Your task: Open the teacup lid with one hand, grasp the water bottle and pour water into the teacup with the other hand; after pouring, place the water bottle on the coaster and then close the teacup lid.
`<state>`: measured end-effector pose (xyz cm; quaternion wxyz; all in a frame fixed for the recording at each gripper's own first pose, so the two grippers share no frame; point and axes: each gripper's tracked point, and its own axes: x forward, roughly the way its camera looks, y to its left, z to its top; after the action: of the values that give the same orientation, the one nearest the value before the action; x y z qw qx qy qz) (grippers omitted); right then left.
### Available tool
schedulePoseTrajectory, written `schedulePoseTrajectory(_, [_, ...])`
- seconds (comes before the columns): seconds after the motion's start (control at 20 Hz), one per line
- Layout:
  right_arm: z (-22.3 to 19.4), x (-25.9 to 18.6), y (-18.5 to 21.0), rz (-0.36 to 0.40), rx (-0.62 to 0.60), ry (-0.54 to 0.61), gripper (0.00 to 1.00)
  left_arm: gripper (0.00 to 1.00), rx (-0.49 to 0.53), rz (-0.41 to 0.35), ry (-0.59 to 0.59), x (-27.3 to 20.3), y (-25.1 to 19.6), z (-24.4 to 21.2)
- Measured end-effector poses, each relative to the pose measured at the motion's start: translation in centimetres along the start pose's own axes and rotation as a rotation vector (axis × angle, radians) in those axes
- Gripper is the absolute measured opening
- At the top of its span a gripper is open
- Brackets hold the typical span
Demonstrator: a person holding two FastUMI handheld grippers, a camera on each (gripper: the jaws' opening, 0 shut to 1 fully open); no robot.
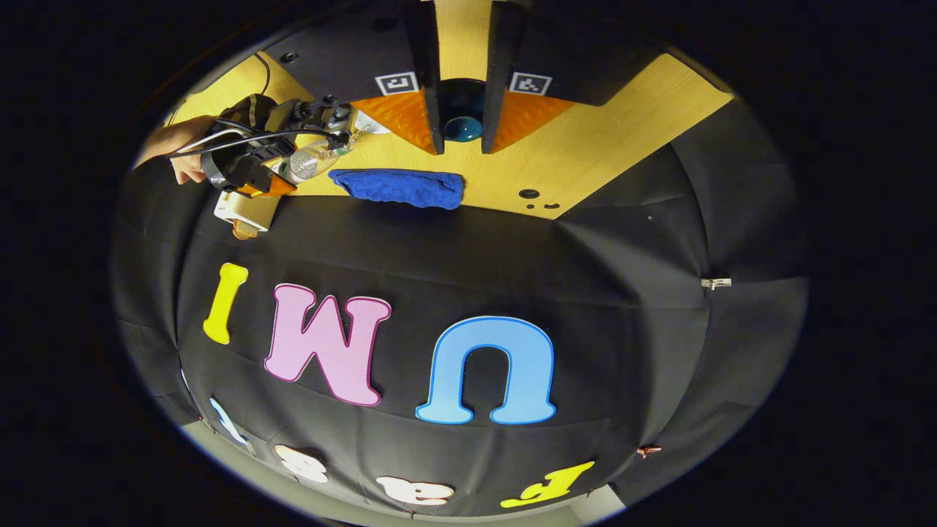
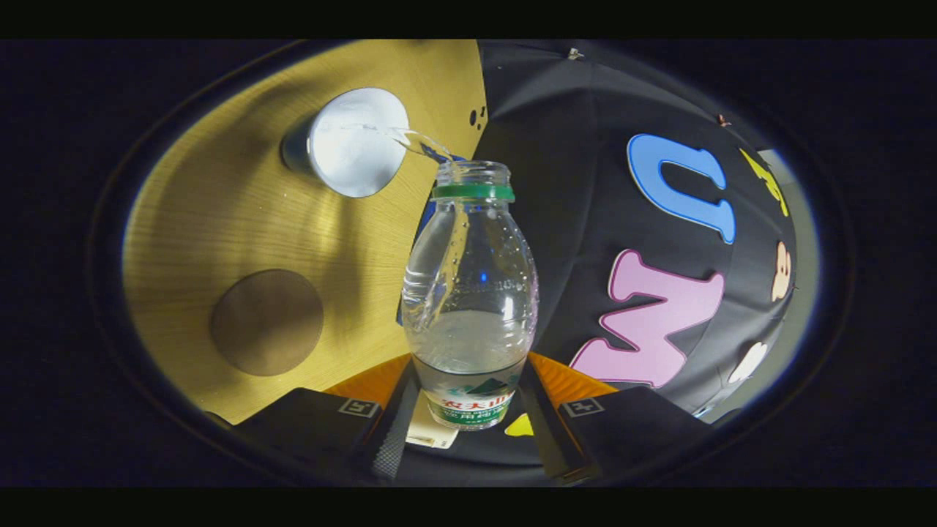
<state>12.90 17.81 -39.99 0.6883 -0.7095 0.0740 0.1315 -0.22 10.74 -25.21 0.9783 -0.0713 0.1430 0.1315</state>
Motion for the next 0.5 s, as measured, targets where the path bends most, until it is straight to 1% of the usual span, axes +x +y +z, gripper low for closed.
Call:
schedulePoseTrajectory(0.05, [-0.07,0.07,-0.11,-0.003,-0.006,0.001,0.77,0.31,-0.001,-0.001,-0.001,-0.01,-0.05,0.11])
schedulePoseTrajectory(0.1, [-0.15,0.09,-0.09,-0.006,-0.012,0.002,0.75,0.31,-0.001,-0.002,-0.002,-0.07,-0.07,0.13])
schedulePoseTrajectory(0.5, [0.15,-0.27,0.54,-0.057,-0.085,-0.005,0.75,0.31,0.0,-0.011,-0.005,-0.14,-0.34,0.05])
